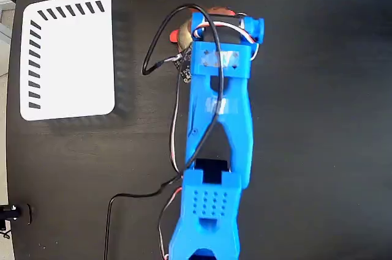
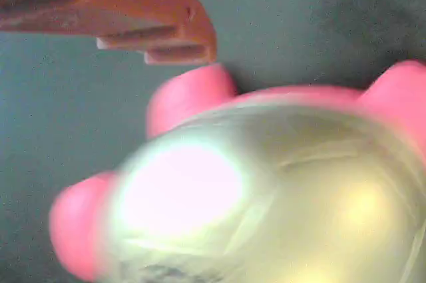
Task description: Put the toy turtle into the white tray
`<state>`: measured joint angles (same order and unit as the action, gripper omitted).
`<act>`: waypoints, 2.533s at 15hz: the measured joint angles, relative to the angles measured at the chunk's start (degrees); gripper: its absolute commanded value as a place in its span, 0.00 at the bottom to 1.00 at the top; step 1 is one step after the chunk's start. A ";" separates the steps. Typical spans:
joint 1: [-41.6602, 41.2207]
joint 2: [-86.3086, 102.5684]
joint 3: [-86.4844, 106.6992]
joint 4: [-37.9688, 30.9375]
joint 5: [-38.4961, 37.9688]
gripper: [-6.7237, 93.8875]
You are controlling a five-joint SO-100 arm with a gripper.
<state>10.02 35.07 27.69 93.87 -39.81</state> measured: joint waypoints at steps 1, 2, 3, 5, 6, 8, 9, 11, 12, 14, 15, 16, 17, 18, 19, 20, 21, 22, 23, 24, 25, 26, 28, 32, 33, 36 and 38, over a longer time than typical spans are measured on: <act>-0.35 -0.88 -0.18 0.00 0.00 0.66; -0.70 -1.85 -0.18 -0.62 0.00 0.66; -1.32 -2.81 -0.53 -0.79 0.00 0.66; -1.85 -4.48 -2.46 -0.44 0.00 0.65; -1.76 -4.92 -3.16 -0.44 0.00 0.63; -1.76 -5.80 -4.66 -0.97 0.00 0.47; -1.76 -5.98 -5.62 -1.41 0.00 0.36; -1.76 -6.06 -5.89 -3.60 0.00 0.16; -1.76 -6.06 -5.89 -4.13 0.00 0.07; -1.76 -6.06 -5.89 -4.39 0.00 0.07; -1.76 -5.98 -5.89 -4.39 0.44 0.07; -1.85 -5.80 -5.54 -4.39 1.05 0.07; -2.02 -4.66 -4.22 -4.39 1.93 0.07; -2.55 -2.81 -2.90 -4.39 2.90 0.07; -3.25 0.26 -0.44 -4.39 3.87 0.07; -4.13 3.34 2.29 -4.66 5.27 0.07; -5.19 6.94 5.27 -4.83 6.15 0.07; -6.33 10.81 7.56 -4.83 7.29 0.07; -7.47 15.29 10.99 -4.83 8.61 0.07; -8.79 19.42 13.27 -4.39 9.93 0.07; -10.20 23.47 14.77 -4.04 11.78 0.07; -11.78 27.69 16.70 -3.96 13.54 0.07; -15.64 36.83 23.03 -3.96 17.49 0.07; -26.02 45.09 27.33 -4.31 26.89 0.07; -27.86 45.26 27.33 -4.04 28.30 0.07; -32.26 42.19 23.47 -0.62 31.64 0.07; -33.49 36.91 14.77 1.76 32.52 0.07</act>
<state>-23.47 71.98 42.45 95.62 -7.29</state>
